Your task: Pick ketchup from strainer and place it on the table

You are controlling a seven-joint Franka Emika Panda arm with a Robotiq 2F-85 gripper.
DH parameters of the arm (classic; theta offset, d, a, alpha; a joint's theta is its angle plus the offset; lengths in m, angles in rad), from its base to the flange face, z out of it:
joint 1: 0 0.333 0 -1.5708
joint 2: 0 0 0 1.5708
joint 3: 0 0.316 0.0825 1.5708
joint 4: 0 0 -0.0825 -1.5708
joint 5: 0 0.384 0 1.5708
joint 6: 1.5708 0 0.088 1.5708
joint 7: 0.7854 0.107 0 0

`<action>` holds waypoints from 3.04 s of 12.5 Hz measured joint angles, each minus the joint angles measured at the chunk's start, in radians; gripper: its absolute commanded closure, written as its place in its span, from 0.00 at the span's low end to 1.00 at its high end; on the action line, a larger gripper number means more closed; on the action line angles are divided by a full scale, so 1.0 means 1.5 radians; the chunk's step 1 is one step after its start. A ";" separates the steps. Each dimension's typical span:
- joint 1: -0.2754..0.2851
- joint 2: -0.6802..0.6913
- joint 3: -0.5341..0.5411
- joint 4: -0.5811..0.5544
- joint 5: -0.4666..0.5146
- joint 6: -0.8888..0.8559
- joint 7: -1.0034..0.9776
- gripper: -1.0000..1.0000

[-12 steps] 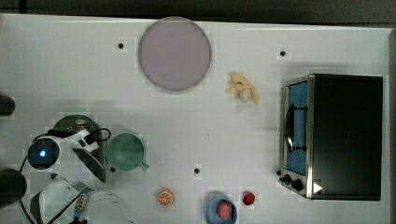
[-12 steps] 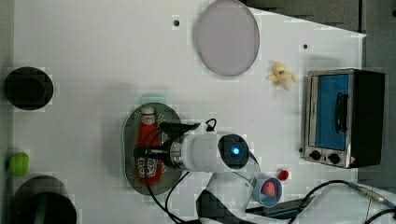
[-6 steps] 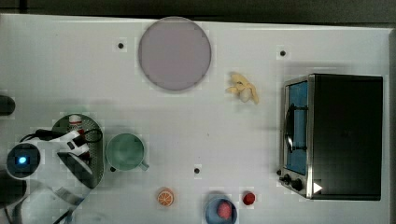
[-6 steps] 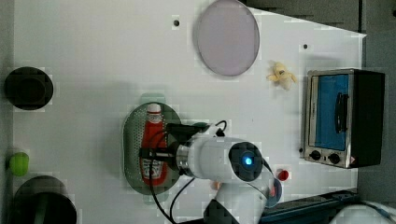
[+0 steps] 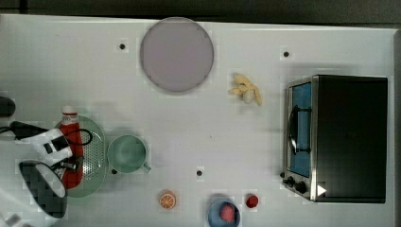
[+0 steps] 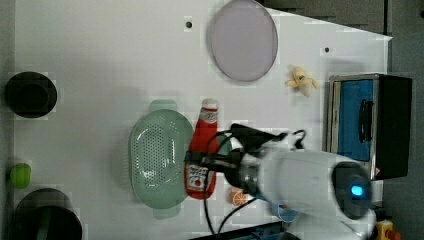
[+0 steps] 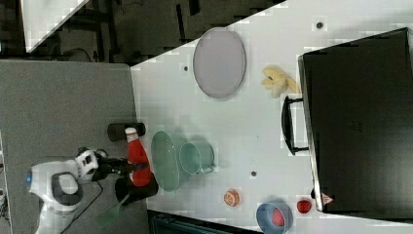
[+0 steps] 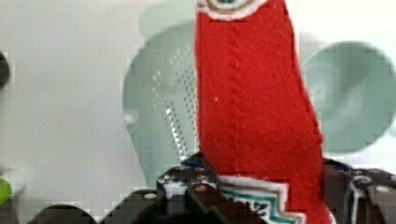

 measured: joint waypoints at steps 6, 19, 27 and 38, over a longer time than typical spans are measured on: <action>-0.044 -0.031 -0.125 0.027 0.009 -0.051 -0.184 0.37; -0.181 0.031 -0.438 -0.113 0.005 0.102 -0.428 0.37; -0.118 0.222 -0.389 -0.138 0.003 0.221 -0.432 0.03; -0.127 -0.069 -0.386 0.085 0.009 -0.181 -0.351 0.00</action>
